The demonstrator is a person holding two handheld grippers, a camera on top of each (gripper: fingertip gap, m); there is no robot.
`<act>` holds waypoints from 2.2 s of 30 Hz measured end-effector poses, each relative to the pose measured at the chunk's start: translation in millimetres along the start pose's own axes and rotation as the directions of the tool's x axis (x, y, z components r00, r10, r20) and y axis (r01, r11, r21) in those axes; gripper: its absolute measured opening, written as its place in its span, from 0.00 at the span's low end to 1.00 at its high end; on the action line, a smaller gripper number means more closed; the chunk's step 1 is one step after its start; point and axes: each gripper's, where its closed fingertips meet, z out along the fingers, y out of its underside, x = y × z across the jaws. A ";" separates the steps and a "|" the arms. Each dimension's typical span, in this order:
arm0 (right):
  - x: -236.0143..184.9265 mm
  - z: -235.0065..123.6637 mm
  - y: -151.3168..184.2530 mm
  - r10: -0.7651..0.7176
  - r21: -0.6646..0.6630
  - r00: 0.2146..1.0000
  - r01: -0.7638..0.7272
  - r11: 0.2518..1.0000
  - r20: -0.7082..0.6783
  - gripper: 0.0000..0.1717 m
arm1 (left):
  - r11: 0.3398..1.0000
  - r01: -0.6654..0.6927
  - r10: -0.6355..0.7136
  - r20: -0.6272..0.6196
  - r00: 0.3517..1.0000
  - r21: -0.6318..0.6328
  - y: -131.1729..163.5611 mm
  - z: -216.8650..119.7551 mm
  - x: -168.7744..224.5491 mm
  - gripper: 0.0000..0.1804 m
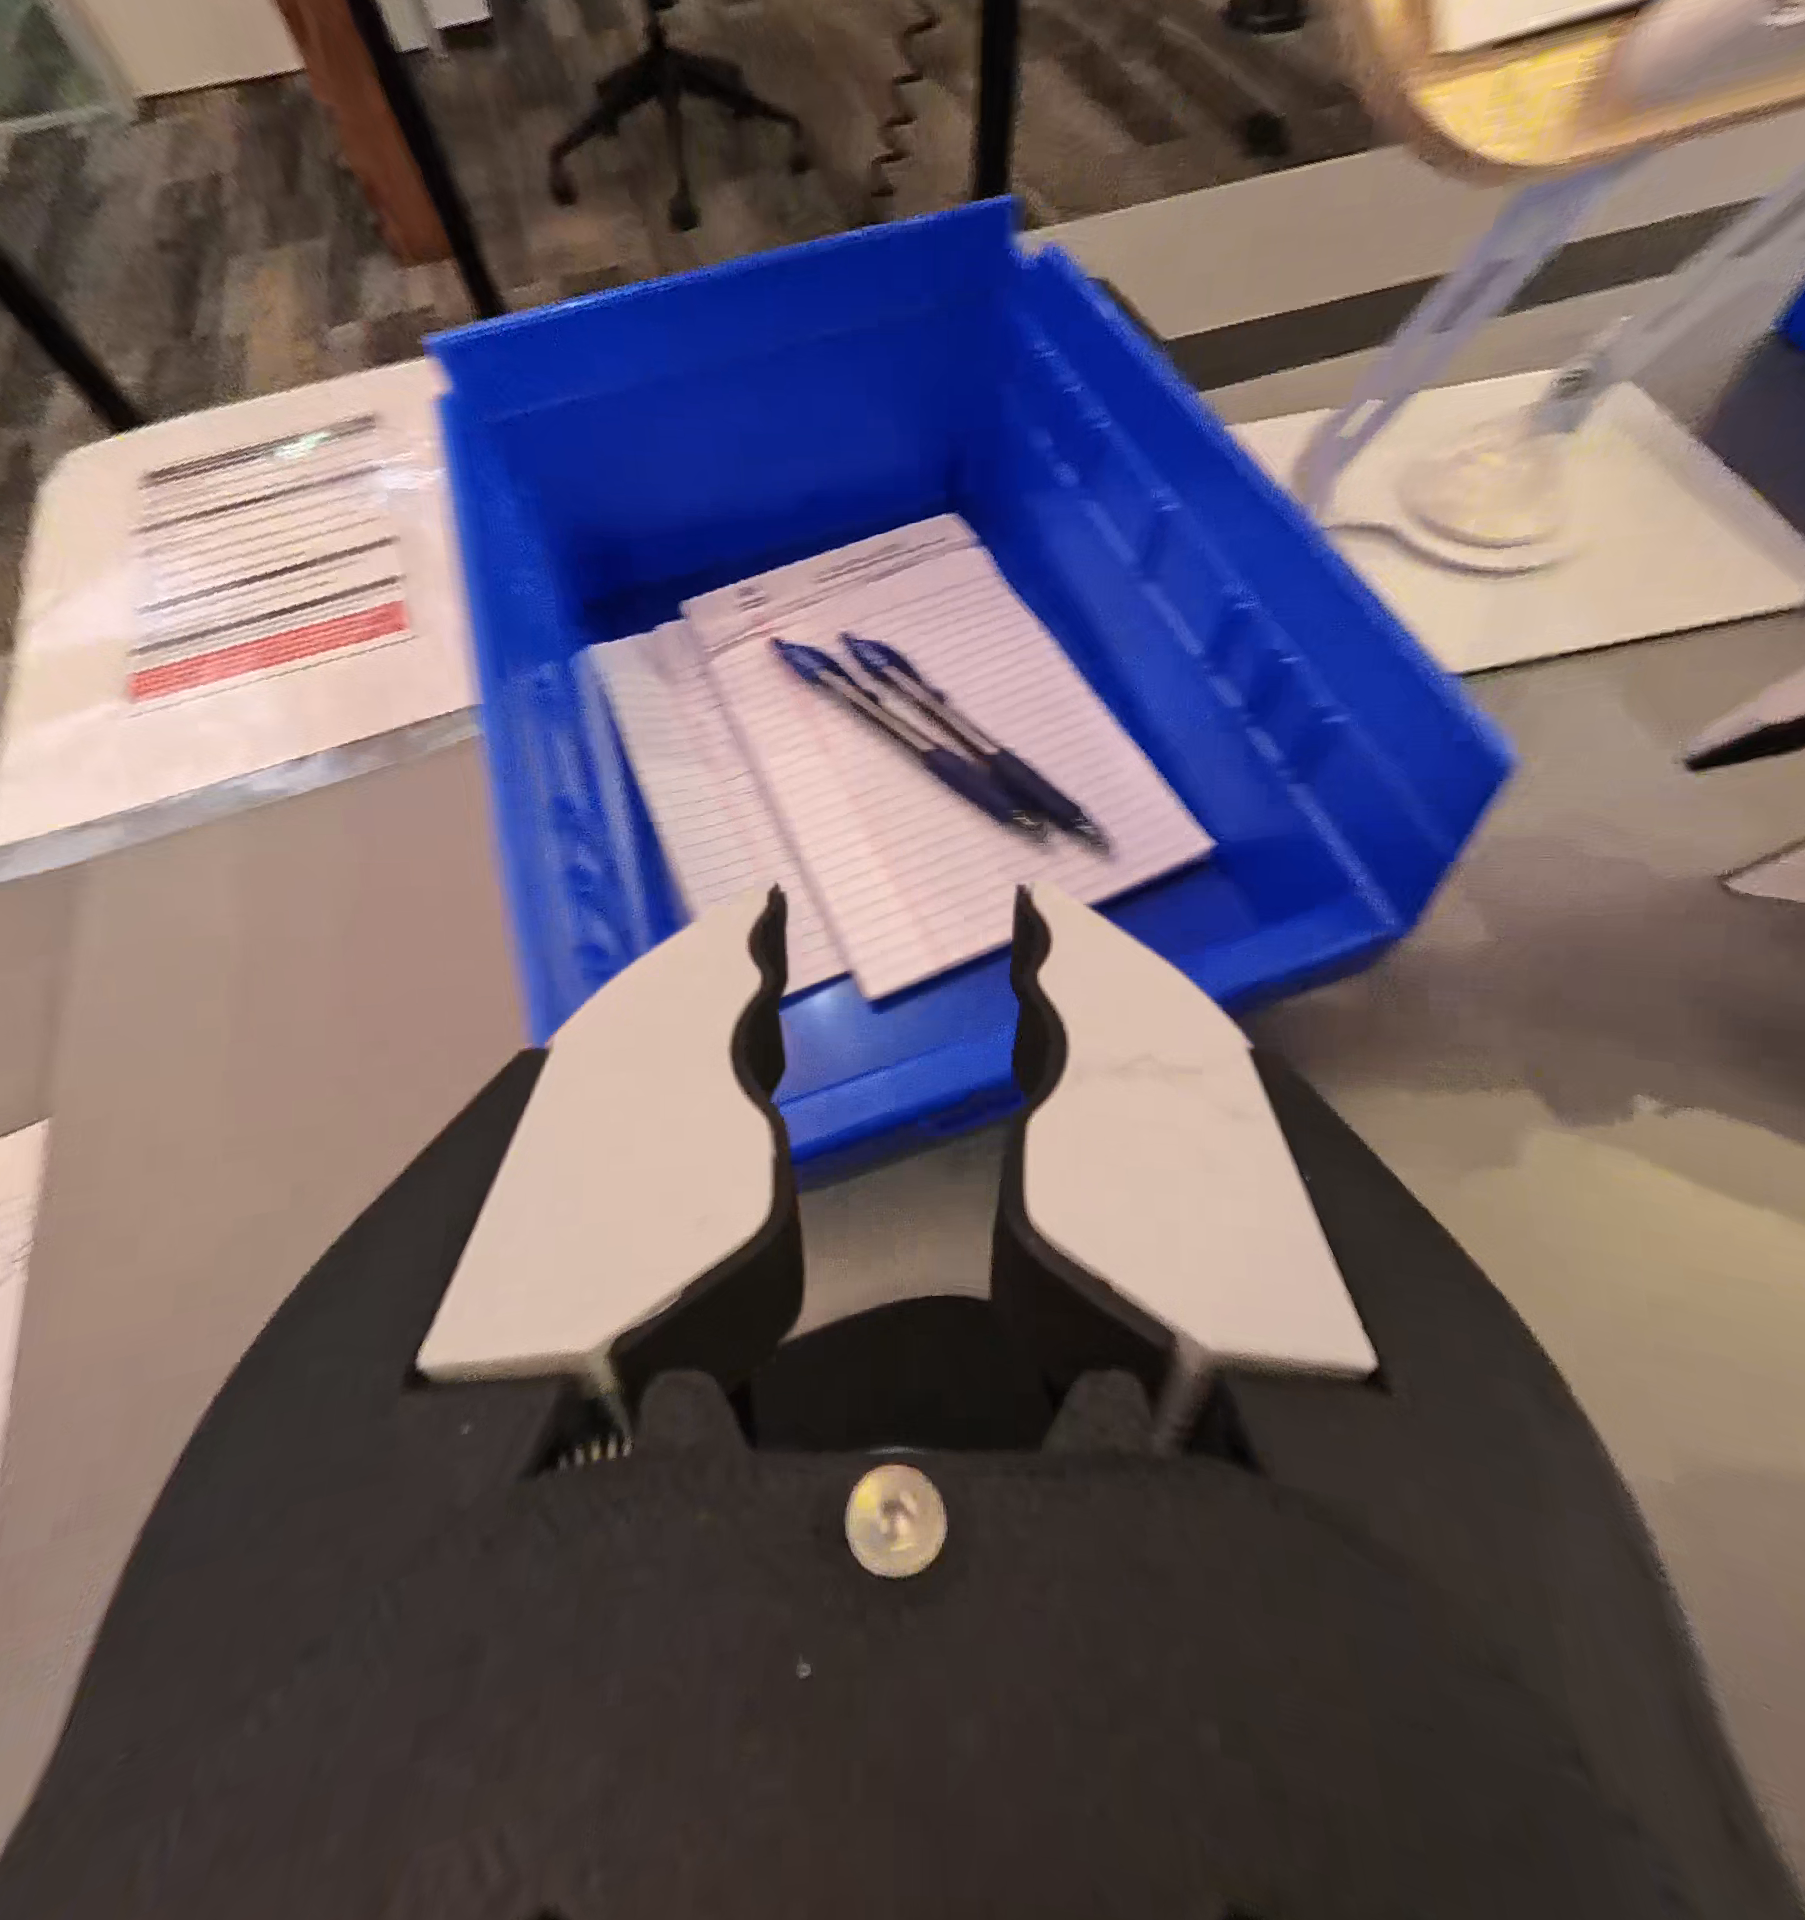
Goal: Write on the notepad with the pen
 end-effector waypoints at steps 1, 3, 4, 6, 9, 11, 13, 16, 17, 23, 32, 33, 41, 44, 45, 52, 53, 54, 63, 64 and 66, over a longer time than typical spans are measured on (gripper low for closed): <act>3.7 -5.6 8.2 -0.017 -0.019 0.999 0.016 1.000 -0.040 0.22 | 1.000 -0.013 0.013 -0.014 1.000 0.002 -1.5 1.6 11.4 0.22; 13.4 -17.3 24.1 -0.061 -0.054 0.989 0.054 0.997 -0.132 0.22 | 0.999 -0.038 0.039 -0.055 0.998 0.009 -3.8 7.8 33.9 0.22; 17.8 -22.5 31.6 -0.079 -0.073 0.982 0.067 0.995 -0.170 0.22 | 0.999 -0.051 0.050 -0.068 0.996 -0.003 -2.4 12.8 41.9 0.21; 25.4 -31.1 45.2 -0.090 -0.098 0.971 0.070 0.993 -0.221 0.23 | 0.998 -0.066 0.064 -0.083 0.994 -0.019 -0.4 24.2 52.5 0.22; 34.5 -39.5 62.8 -0.071 -0.115 0.962 0.041 0.992 -0.264 0.26 | 0.997 -0.067 0.063 -0.094 0.994 -0.033 -1.1 39.4 61.6 0.24; 37.9 -43.4 71.0 -0.057 -0.119 0.960 0.025 0.993 -0.273 0.28 | 0.996 -0.080 0.076 -0.090 0.993 -0.036 -3.6 46.7 62.9 0.24; 41.1 -47.9 74.2 -0.050 -0.101 0.958 0.022 0.995 -0.281 0.29 | 0.995 -0.090 0.087 -0.072 0.994 -0.036 -6.7 53.1 60.7 0.22; 46.9 -54.1 82.7 -0.047 -0.101 0.956 0.018 0.995 -0.290 0.29 | 0.989 -0.102 0.098 -0.037 0.995 -0.112 -3.8 66.4 45.6 0.22; 48.3 -55.6 85.5 -0.042 -0.097 0.957 0.015 0.995 -0.289 0.29 | 0.989 -0.087 0.083 -0.032 0.996 -0.123 -5.7 71.6 39.1 0.22; 52.6 -57.2 97.9 0.019 -0.076 0.968 -0.039 0.996 -0.252 0.29 | 0.957 0.008 -0.027 -0.062 0.998 -0.290 -4.3 110.9 17.8 0.17; 52.4 -56.9 97.9 0.036 -0.053 0.976 -0.049 0.997 -0.216 0.29 | 0.863 -0.019 0.018 -0.008 1.000 -0.505 18.8 160.6 -2.3 0.13; 52.6 -57.2 97.3 0.043 -0.047 0.976 -0.054 0.997 -0.211 0.29 | 0.861 -0.006 0.001 -0.010 1.000 -0.509 20.6 163.3 -2.5 0.12; 54.3 -58.7 97.9 0.061 -0.036 0.978 -0.070 0.997 -0.200 0.29 | 0.831 -0.048 0.038 -0.031 0.999 -0.555 28.9 175.1 -3.1 0.08; 55.8 -60.1 98.6 0.064 -0.035 0.977 -0.073 0.997 -0.202 0.28 | 0.836 -0.088 0.105 0.001 0.994 -0.541 27.0 176.3 -10.7 0.05; 56.7 -60.9 99.0 0.063 -0.036 0.977 -0.072 0.997 -0.205 0.28 | 0.837 -0.104 0.130 0.011 0.991 -0.538 25.6 174.9 -13.7 0.05; 64.8 -74.2 104.5 0.077 -0.025 0.973 -0.085 0.996 -0.215 0.28 | 0.958 -0.039 0.031 -0.033 0.999 -0.284 -30.2 114.3 -1.2 0.05; 68.2 -79.3 107.3 0.080 -0.022 0.971 -0.088 0.996 -0.225 0.28 | 0.974 -0.019 0.005 -0.062 0.998 -0.224 -42.4 95.4 7.0 0.06; 69.8 -84.6 109.1 0.092 -0.010 0.971 -0.097 0.995 -0.223 0.28 | 0.987 0.012 -0.029 -0.104 0.994 -0.163 -53.8 74.7 18.4 0.05; 59.9 -115.6 103.0 0.110 0.124 0.977 -0.088 0.988 -0.180 0.24 | 0.994 0.059 -0.096 -0.489 0.867 -0.089 -22.4 -7.8 199.8 0.05; 59.8 -115.4 104.4 0.107 0.121 0.977 -0.085 0.989 -0.182 0.24 | 0.992 0.067 -0.111 -0.505 0.856 -0.104 -13.3 -2.2 212.9 0.05; 60.5 -113.2 109.6 0.104 0.097 0.977 -0.087 0.991 -0.188 0.24 | 0.982 0.103 -0.171 -0.505 0.846 -0.160 4.8 12.9 228.1 0.05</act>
